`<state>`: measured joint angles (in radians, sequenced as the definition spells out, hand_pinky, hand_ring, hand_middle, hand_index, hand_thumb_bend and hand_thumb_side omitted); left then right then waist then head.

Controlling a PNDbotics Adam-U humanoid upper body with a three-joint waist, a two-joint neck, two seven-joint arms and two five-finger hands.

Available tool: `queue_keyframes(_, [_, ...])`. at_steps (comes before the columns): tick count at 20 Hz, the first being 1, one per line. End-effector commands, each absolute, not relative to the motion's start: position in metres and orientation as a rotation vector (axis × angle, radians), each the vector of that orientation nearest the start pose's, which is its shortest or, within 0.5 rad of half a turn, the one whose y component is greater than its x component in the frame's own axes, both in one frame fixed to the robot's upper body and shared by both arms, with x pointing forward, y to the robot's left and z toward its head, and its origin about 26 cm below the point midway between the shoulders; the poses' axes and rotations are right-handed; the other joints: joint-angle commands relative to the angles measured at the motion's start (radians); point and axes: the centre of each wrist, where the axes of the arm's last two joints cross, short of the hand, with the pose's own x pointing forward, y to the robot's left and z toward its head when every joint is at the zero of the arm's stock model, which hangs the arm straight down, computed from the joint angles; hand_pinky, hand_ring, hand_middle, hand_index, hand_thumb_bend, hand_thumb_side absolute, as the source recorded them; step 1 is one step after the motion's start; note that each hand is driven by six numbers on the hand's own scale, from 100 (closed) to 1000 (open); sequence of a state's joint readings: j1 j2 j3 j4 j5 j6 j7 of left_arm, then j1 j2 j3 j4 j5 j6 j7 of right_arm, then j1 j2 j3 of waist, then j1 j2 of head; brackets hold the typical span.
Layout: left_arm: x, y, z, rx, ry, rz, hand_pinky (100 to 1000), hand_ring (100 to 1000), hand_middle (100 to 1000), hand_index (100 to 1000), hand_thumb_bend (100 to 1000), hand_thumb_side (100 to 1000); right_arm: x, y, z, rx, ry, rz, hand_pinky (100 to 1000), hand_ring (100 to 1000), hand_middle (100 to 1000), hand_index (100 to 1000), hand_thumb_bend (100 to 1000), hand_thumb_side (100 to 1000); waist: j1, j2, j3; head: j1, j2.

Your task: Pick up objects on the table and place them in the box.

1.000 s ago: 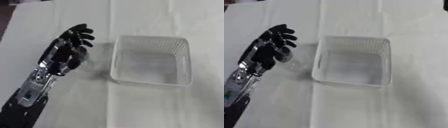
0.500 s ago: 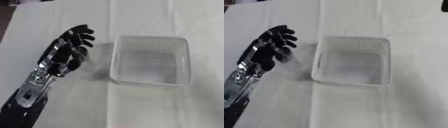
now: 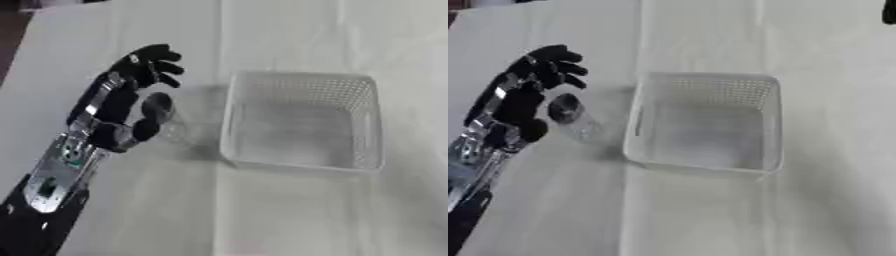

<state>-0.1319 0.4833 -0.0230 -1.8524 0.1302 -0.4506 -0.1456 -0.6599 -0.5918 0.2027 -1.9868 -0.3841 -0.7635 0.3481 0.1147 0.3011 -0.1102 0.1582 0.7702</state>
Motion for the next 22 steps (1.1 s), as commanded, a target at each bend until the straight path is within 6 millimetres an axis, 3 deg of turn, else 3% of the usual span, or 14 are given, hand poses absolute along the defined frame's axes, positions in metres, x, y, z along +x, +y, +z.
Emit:
queue_keyframes(1, [0.294,0.321,0.149,0.116,-2.383,-0.651,654,763,770,908,557,544,0.305,-0.22,0.306,-0.482,2.559,-1.167,294,437,724,537,100,959,-0.006,-0.019,0.003,-0.01,0.0])
queue_keyframes(9, [0.296,0.333,0.148,0.214,-2.402,-0.546,651,760,768,905,583,518,0.305,-0.221,0.307,-0.477,2.557,-1.165,294,437,723,531,100,959,-0.011,-0.016,0.006,-0.011,0.0])
queue_keyframes(13, [0.298,0.333,0.141,0.201,-2.378,-0.548,649,758,766,904,626,473,0.305,-0.22,0.308,-0.475,2.551,-1.164,294,437,722,528,100,959,-0.013,-0.012,0.004,-0.011,0.0])
queue_keyframes(22, [0.305,0.323,0.13,0.133,-2.354,-0.543,645,756,765,905,617,503,0.305,-0.219,0.308,-0.475,2.542,-1.169,293,436,723,526,100,957,-0.012,-0.006,0.0,-0.011,0.0])
